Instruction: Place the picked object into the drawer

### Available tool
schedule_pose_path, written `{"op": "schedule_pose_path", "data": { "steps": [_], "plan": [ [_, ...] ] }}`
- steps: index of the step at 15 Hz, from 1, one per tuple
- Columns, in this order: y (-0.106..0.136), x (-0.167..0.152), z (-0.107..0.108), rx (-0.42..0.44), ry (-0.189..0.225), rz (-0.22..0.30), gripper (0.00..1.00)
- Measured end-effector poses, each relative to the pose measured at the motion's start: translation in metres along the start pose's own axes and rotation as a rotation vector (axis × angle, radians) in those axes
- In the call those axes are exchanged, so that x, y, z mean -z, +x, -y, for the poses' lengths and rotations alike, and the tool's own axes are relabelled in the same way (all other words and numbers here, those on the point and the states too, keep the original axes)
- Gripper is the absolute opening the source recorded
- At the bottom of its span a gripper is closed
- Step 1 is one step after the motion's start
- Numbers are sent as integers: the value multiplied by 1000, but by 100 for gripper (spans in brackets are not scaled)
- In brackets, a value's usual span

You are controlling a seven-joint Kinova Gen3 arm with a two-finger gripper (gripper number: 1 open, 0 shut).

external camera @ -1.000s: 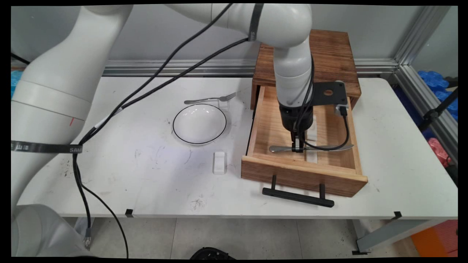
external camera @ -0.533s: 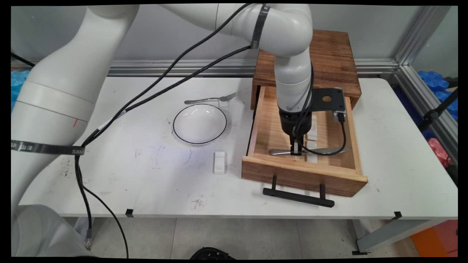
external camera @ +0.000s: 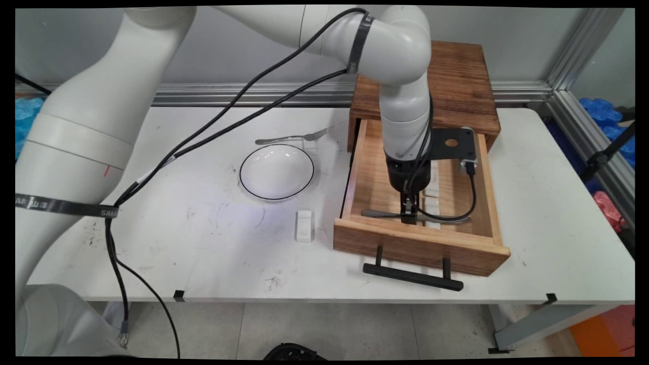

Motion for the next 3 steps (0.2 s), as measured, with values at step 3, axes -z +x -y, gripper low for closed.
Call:
{"op": "schedule_pose_path", "data": {
  "steps": [3],
  "plan": [
    [-2, 2, 1, 1, 2, -5, 100]
  ]
}}
